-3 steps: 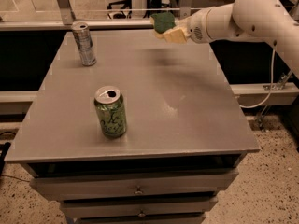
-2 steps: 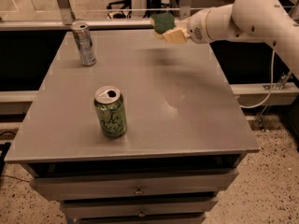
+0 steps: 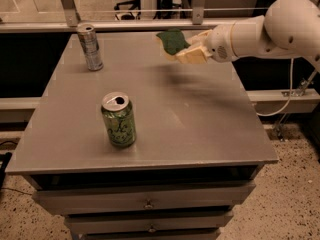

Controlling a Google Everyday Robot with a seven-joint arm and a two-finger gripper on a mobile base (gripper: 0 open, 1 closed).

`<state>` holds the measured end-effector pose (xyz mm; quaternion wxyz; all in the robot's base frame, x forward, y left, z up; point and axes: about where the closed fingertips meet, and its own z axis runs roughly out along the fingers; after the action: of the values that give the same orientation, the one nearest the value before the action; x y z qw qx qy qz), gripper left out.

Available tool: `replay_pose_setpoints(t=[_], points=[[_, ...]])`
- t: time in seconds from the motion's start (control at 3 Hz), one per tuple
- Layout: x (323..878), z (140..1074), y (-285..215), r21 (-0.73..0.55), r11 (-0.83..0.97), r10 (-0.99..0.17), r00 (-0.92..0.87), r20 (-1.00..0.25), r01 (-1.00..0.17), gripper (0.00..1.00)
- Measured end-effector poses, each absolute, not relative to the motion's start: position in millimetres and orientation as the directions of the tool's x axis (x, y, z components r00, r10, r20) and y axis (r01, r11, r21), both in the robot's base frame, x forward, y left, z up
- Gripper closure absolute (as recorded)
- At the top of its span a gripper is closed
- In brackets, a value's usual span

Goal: Move sponge near green can

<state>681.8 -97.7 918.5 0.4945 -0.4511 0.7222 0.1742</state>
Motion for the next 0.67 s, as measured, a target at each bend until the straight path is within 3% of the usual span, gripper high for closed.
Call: replay_pose_setpoints(t=[0.67], points=[[582.8, 889.0, -79.8, -0.154, 0.291, -0.561, -0.038, -0.827, -0.944, 1.00]])
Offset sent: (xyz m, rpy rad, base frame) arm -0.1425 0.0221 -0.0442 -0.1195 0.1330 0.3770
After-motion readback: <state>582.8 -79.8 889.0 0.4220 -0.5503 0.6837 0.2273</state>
